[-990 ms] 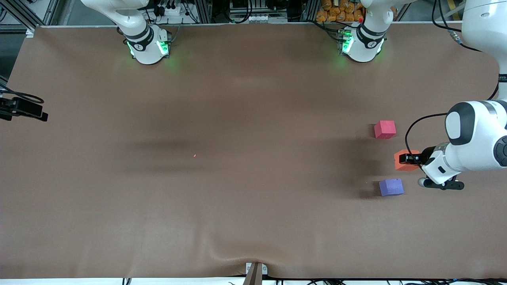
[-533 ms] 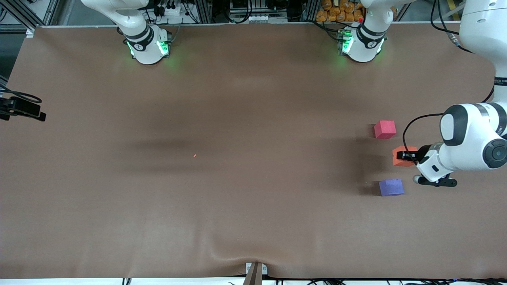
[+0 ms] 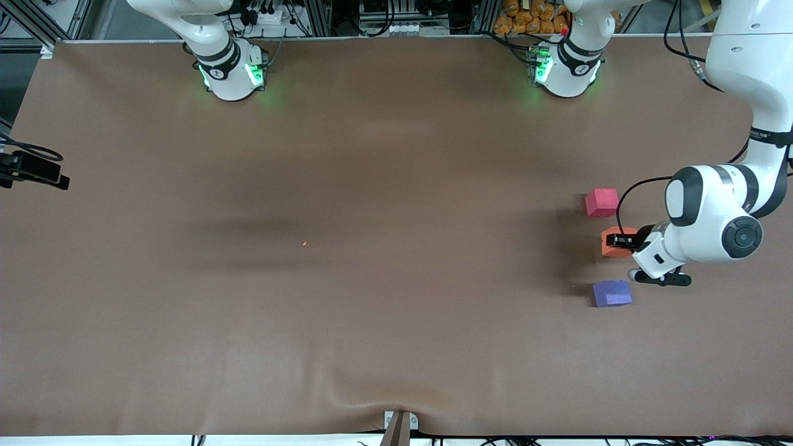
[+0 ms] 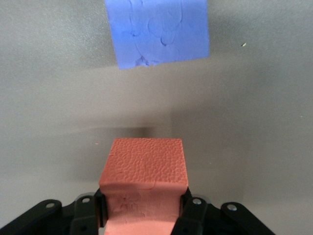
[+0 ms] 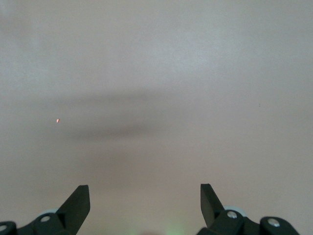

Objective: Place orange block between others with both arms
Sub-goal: 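Lower the orange cube onto the table between the pink and purple cubes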

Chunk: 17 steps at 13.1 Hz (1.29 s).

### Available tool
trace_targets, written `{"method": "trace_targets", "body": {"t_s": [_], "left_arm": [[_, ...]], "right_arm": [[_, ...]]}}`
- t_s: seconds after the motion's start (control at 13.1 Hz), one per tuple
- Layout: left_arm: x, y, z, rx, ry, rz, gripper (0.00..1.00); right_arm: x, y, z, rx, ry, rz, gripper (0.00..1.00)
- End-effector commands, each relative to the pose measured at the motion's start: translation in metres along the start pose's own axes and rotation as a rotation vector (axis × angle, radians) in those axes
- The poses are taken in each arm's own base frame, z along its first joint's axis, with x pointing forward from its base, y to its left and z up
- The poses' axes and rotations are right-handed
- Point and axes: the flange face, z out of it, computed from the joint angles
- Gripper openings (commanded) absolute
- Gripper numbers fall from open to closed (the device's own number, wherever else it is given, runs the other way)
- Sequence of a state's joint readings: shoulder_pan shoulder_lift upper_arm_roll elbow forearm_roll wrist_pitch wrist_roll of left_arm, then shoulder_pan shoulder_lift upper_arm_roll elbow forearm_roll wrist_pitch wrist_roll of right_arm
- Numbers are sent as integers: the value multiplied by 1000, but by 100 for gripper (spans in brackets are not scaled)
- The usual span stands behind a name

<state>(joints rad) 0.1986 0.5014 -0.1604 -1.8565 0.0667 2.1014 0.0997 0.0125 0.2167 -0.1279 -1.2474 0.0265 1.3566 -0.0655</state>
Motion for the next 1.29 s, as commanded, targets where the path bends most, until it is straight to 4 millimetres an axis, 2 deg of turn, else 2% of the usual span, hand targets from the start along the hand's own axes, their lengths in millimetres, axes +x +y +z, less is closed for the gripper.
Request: {"method": "trace_targets", "body": {"t_s": [0.0,0.69,1.22], "left_arm": [[-3,-2,14,36,30,13,0],[4,-1,33,66,49,3,0],[4,-1,34,66,49,-20,0]], "right_arm": [[-5,2,-8,-10,5,14,100],[-5,2,-8,-10,5,14,100],[-4,0,-7,-4,4,11,100]]}}
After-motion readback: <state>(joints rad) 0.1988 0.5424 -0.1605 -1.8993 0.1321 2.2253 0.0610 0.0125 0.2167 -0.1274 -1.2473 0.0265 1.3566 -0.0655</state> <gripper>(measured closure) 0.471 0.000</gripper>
